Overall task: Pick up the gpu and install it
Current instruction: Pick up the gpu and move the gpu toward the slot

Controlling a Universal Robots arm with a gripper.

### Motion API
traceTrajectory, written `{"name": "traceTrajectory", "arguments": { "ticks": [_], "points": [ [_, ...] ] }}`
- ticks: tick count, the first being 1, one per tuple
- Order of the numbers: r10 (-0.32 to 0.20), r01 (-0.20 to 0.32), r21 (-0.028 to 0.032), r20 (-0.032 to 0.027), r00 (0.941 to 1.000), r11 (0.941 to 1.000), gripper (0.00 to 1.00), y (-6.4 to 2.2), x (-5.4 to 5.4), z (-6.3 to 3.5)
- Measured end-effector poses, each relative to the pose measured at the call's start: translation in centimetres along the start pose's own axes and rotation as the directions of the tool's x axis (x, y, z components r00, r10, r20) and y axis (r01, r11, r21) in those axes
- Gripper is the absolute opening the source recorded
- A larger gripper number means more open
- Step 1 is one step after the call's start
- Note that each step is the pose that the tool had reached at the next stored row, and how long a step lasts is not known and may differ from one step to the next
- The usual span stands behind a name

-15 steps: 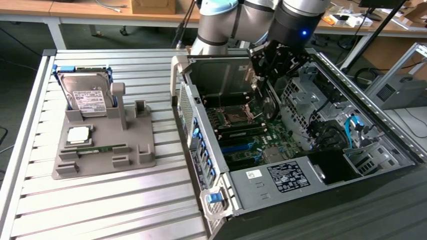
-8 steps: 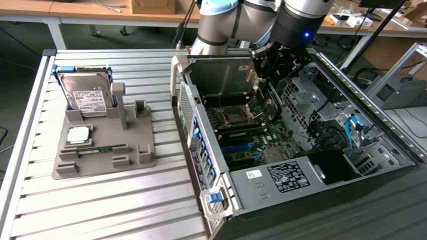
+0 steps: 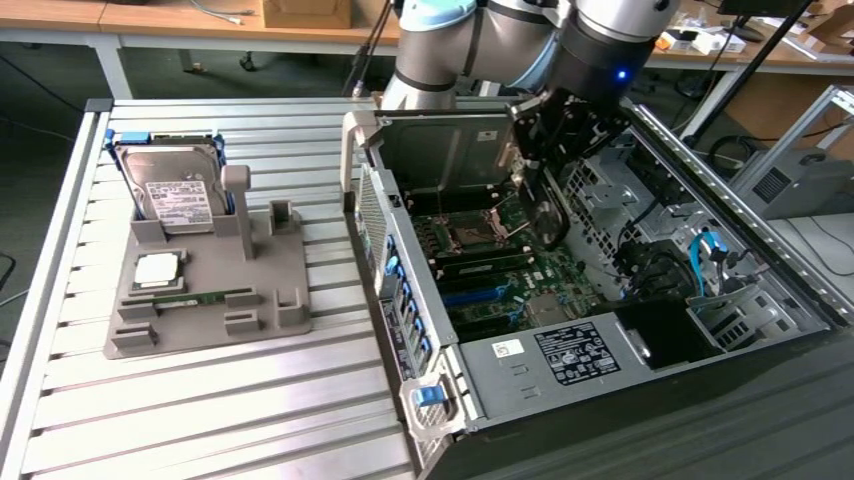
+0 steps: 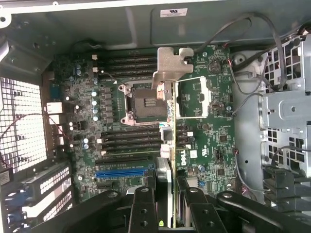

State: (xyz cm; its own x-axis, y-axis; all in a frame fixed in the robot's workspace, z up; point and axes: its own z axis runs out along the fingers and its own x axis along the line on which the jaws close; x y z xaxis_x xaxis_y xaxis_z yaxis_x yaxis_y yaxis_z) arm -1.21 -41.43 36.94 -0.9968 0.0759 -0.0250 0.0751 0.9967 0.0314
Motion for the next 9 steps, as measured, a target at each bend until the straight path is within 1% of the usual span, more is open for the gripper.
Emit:
{"name": "traceTrajectory", "arguments": {
  "ticks": [9],
  "points": [
    [0.000,0.000,0.0000,-0.0001,1.0000,1.0000,0.27,-0.18,-1.08,0.35]
  ]
}}
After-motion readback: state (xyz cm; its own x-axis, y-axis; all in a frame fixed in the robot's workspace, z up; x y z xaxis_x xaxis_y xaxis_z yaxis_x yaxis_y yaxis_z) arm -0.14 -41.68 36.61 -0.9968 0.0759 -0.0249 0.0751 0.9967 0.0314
